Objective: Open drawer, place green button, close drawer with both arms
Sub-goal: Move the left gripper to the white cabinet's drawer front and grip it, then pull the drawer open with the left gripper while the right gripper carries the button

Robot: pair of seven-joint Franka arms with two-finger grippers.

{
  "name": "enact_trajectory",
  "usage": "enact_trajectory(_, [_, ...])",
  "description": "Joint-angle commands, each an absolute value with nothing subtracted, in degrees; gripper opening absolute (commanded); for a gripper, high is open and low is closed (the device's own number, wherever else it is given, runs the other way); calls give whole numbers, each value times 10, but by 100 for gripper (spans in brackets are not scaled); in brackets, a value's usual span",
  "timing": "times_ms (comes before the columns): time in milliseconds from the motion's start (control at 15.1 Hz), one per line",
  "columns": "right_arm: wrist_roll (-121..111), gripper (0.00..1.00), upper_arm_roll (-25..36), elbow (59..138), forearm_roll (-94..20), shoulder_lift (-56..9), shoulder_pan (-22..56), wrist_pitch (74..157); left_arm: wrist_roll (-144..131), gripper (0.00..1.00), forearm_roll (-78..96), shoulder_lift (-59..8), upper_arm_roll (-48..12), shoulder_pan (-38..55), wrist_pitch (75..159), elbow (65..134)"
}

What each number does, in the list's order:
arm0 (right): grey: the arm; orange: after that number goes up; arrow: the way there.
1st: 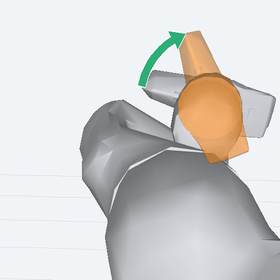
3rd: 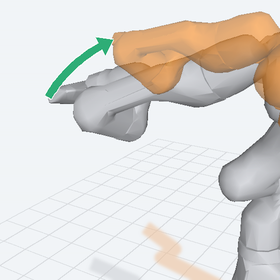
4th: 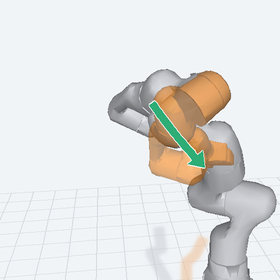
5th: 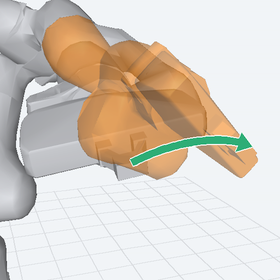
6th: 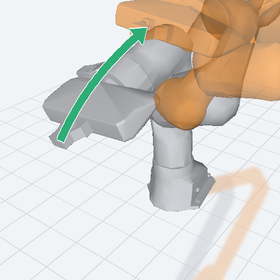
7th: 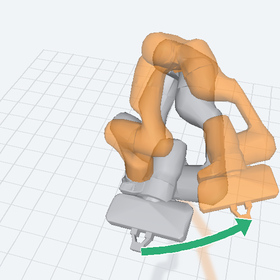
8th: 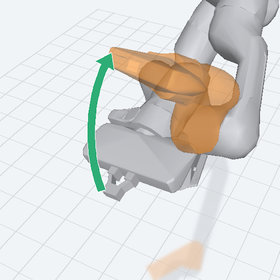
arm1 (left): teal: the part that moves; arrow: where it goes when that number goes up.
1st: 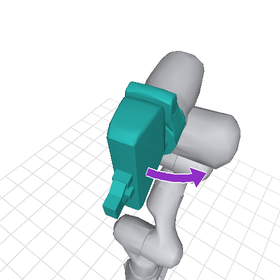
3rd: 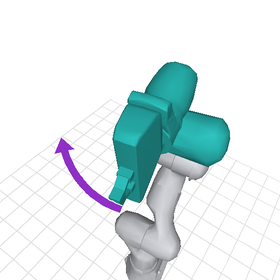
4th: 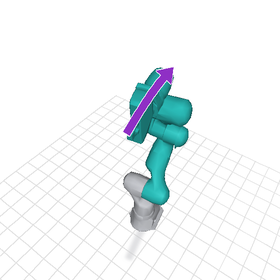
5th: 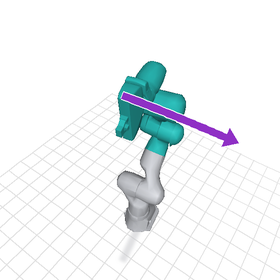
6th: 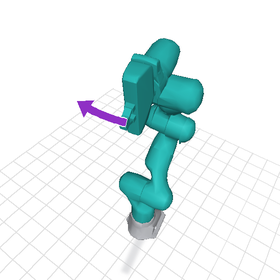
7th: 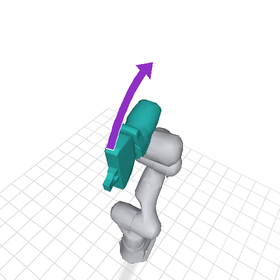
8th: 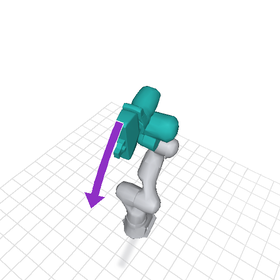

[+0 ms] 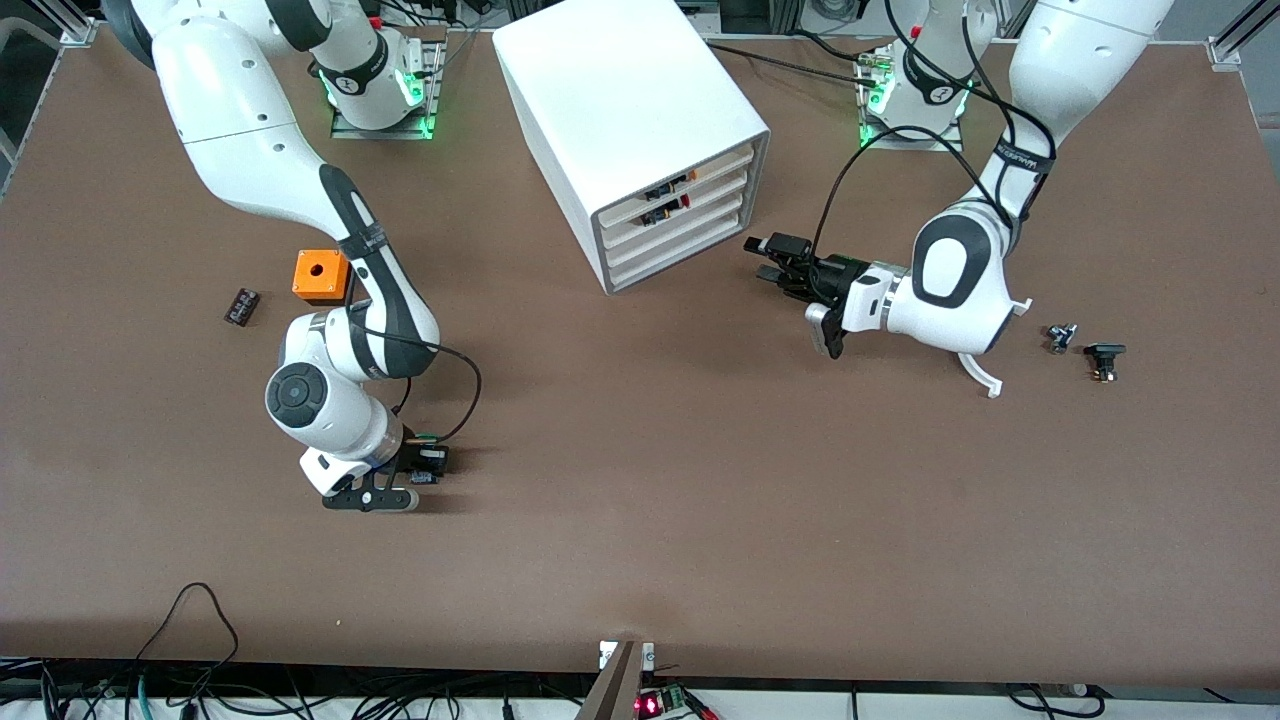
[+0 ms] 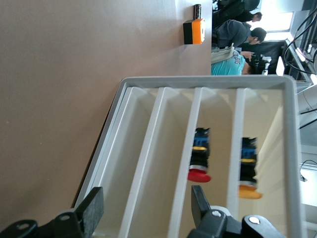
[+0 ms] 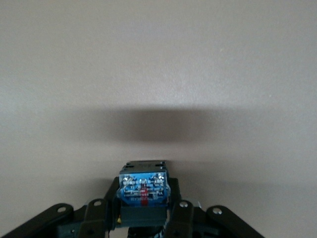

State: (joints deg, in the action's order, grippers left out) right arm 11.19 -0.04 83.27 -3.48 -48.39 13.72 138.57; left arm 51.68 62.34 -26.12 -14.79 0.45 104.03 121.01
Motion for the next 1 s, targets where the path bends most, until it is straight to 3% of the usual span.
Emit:
enact_trajectory(0, [119,0,-1,783,-35,-487,138,1326,578,71,666,-269,-152,5,1051,1244])
enact_trajectory(133, [154,0,-1,739,-33,-489,138,1258,591,57,674,-279,-157,19,1057,1260])
enact_trajectory(730, [345,0,-2,599,-36,-487,168,1043,705,57,766,-334,-190,28,1075,1310])
enact_trajectory(929, [430,0,0,589,-36,-486,191,1022,732,47,783,-353,-198,28,1075,1311])
